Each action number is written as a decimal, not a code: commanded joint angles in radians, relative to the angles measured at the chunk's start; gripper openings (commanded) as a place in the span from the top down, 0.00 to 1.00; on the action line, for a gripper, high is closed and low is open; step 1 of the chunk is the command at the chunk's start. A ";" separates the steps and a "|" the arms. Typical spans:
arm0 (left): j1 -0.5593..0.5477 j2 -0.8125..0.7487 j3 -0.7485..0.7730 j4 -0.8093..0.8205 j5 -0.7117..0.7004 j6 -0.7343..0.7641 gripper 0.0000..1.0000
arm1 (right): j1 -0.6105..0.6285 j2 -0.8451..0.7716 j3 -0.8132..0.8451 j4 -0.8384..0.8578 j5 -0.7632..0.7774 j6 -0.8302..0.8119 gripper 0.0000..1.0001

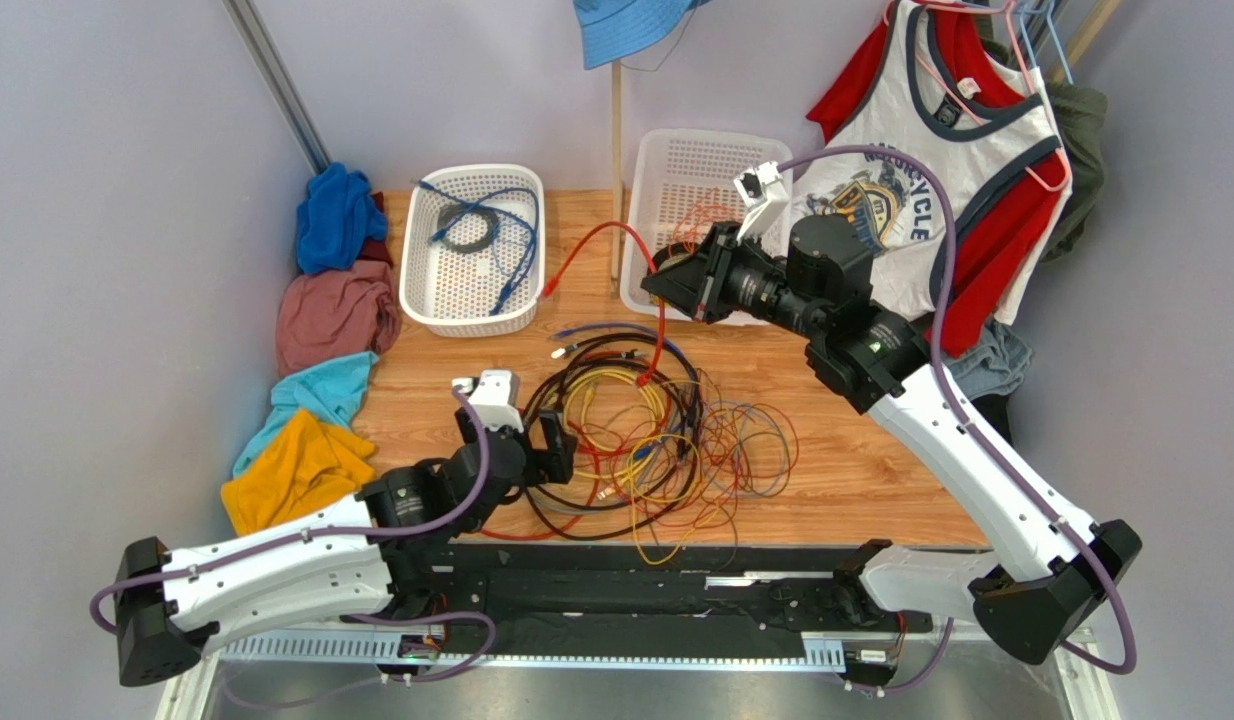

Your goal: Untangle the cables

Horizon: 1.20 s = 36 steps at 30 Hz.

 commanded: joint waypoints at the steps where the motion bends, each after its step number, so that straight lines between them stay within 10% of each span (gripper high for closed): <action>1: 0.004 -0.105 -0.028 -0.016 -0.089 -0.076 0.02 | 0.017 -0.023 0.032 -0.161 0.029 -0.093 1.00; 7: 0.005 -0.172 -0.065 0.010 -0.097 -0.078 0.05 | 0.018 -0.184 -0.170 0.022 0.180 -0.099 1.00; 16: 0.005 -0.193 -0.075 -0.056 -0.097 -0.165 0.06 | 0.000 -0.060 -0.014 0.009 0.593 -0.191 1.00; 34: 0.005 -0.193 -0.141 -0.007 -0.026 -0.194 0.09 | -0.232 0.775 0.582 0.025 0.601 -0.313 1.00; 36: 0.005 -0.176 -0.144 -0.002 -0.020 -0.193 0.09 | -0.244 0.877 0.792 -0.070 0.615 -0.311 0.72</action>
